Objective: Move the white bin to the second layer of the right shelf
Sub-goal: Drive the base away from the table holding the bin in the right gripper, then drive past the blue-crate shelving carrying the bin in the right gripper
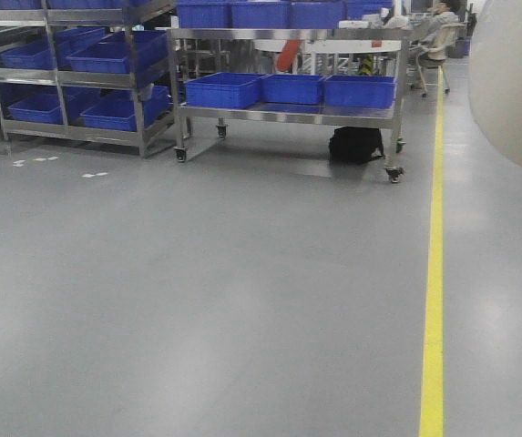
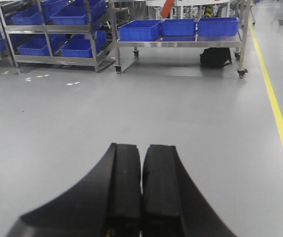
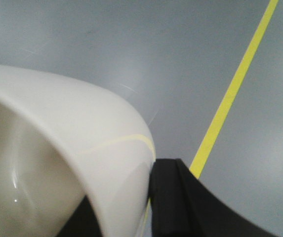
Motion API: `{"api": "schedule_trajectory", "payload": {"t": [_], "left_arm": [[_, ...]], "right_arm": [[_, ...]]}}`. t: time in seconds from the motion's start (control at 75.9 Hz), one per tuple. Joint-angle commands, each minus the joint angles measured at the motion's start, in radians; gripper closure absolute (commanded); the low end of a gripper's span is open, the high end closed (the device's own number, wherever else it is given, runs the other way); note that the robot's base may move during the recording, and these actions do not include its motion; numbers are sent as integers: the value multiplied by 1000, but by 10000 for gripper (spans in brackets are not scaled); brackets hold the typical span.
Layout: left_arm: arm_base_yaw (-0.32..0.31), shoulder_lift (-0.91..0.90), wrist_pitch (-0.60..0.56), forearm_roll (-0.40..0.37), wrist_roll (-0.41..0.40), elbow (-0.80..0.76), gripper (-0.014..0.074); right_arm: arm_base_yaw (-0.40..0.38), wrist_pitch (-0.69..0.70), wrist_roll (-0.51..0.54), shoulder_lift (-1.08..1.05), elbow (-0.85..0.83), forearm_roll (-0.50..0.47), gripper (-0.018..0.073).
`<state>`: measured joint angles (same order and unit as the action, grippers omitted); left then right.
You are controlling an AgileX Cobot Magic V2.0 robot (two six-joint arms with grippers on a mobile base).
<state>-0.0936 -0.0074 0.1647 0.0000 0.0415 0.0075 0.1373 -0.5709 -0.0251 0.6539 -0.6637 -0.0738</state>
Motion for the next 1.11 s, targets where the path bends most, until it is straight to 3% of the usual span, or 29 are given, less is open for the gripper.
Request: {"api": "schedule_trajectory", "payload": {"t": [0.0,1.093], "left_arm": [[-5,-14,-87,0,-3,37,512],[-5,-14,-87,0,-3,37,512]], "right_arm": [[-5,95,0,-2,-32,-3,503],[-5,95,0,-2,-32,-3,503]]}}
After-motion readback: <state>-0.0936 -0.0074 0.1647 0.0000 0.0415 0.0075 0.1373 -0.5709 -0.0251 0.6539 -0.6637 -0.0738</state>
